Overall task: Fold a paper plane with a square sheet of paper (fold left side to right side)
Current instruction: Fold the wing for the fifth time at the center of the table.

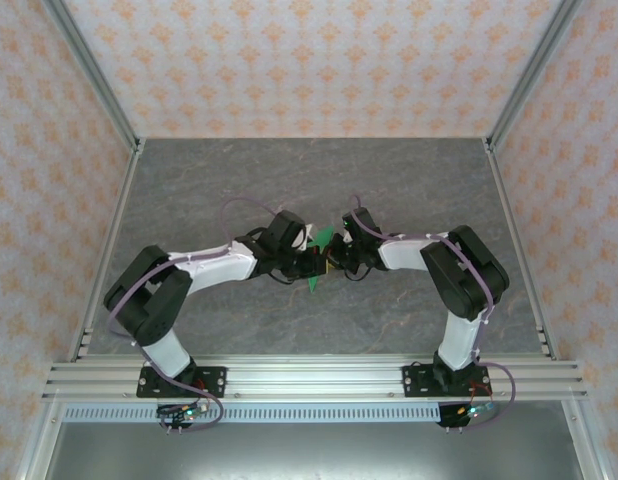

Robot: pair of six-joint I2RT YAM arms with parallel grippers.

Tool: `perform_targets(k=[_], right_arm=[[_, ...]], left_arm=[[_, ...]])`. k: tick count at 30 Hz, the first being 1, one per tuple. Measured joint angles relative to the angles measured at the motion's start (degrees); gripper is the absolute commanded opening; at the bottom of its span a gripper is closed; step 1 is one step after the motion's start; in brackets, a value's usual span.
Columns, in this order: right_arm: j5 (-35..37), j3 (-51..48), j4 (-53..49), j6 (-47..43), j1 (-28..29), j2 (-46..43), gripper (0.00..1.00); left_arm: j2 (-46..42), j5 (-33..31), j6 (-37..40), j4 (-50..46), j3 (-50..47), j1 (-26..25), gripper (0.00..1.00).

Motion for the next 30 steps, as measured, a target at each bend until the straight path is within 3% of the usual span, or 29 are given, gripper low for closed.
perform_targets(k=[11, 30], right_arm=[[0.81, -0.02, -0.22, -0.85, 0.42, -0.52, 0.03], [1.2, -2.58, -1.07, -3.82, 3.93, -7.67, 0.04]], left_arm=[[3.3, -3.87, -1.57, 0.81, -4.46, 0.02, 0.0], [3.28, -3.74, -1.77, 8.66, -8.35, -0.02, 0.0]])
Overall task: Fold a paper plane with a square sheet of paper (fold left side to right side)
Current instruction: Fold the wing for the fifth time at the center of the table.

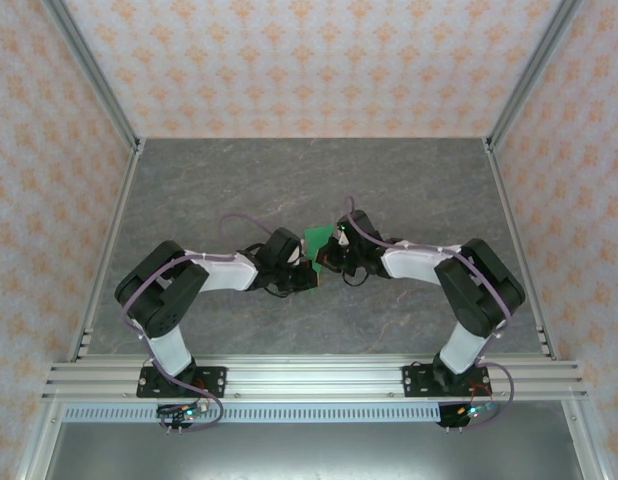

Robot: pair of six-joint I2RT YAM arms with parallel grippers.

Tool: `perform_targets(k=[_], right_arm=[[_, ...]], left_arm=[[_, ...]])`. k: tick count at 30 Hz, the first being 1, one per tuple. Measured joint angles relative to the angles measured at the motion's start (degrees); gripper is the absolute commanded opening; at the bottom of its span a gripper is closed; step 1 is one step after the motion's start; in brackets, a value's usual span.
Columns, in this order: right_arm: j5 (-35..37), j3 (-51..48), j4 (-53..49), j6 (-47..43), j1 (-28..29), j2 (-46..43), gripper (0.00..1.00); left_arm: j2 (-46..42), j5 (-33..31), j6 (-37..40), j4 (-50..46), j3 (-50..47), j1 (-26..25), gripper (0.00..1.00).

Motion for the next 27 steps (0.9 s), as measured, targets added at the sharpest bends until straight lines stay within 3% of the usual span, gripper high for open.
perform_targets(k=[15, 27], right_arm=[[1.57, 0.09, 1.16, -2.67, 0.61, 4.63, 0.03], [1.14, 4.81, -4.26, -8.96, -0.28, 7.1, 0.03]], left_arm=[[-0.02, -0.22, -1.14, 0.02, -0.11, -0.09, 0.0], [-0.02, -0.83, -1.51, 1.55, -0.76, -0.11, 0.0]])
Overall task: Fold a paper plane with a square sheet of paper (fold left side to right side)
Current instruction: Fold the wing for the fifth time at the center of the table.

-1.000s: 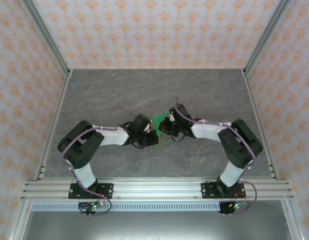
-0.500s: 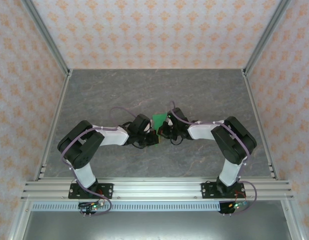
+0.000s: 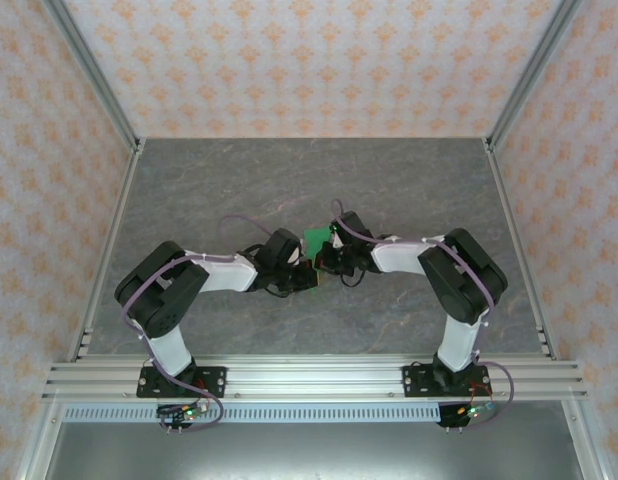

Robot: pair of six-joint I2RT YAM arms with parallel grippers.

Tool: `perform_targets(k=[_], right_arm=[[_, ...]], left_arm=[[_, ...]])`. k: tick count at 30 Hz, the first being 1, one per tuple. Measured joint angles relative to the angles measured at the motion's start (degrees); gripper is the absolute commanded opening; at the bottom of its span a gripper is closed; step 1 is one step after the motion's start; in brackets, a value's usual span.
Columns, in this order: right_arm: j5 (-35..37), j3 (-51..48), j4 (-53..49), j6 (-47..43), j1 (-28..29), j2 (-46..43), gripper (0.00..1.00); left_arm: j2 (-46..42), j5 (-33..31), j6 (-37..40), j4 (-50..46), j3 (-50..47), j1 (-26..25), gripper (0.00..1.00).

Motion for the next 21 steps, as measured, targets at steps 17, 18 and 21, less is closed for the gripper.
perform_targets(k=[17, 18, 21], right_arm=[[-2.49, 7.85, -4.72, -4.31, -5.35, 5.27, 0.03], [-2.8, 8.46, -5.05, -4.42, -5.66, 5.68, 0.04], [-3.34, 10.32, -5.88, -4.7, -6.62, 6.88, 0.04]], left_arm=[[0.0, -1.79, -0.26, 3.23, -1.07, 0.02, 0.0], [0.0, -2.12, -0.26, 3.39, -1.07, 0.02, 0.0], [0.0, -2.47, -0.24, 4.02, -1.31, 0.07, 0.0]])
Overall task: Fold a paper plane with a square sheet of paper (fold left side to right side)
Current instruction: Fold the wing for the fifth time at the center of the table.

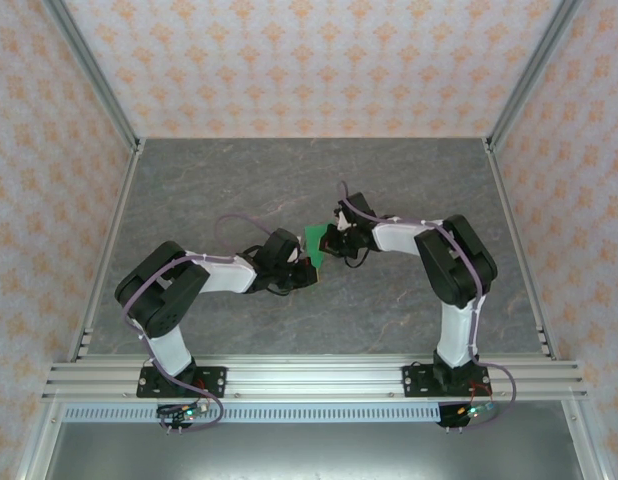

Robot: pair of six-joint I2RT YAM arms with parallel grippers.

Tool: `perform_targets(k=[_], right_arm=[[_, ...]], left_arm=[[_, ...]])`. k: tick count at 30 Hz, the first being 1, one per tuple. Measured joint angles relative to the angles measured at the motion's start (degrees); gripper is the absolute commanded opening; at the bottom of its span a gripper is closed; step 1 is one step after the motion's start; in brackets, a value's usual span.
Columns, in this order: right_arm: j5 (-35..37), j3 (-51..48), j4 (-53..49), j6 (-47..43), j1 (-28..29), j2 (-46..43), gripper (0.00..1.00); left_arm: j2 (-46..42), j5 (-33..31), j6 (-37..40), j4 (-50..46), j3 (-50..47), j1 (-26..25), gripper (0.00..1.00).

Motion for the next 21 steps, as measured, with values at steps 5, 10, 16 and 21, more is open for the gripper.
perform_targets(k=[5, 10, 16, 21], right_arm=[[2.36, 4.39, -0.81, -1.25, -3.19, 2.34, 0.05], [7.3, 5.77, -1.9, -2.78, -6.58, 2.08, 0.08], [11.69, 3.04, -5.9, -3.8, -6.34, -5.09, 0.19], [16.04, -1.27, -9.2, -2.4, -4.87, -16.79, 0.37]], left_arm=[[-0.09, 0.04, 0.0, 0.9, -0.48, 0.0, 0.0], [-1.42, 0.79, 0.07, 0.81, -1.66, -0.04, 0.05], [-6.73, 1.84, 2.23, -4.2, -2.01, -0.07, 0.24], [-20.72, 0.2, 6.43, -7.21, -2.6, -0.07, 0.36]])
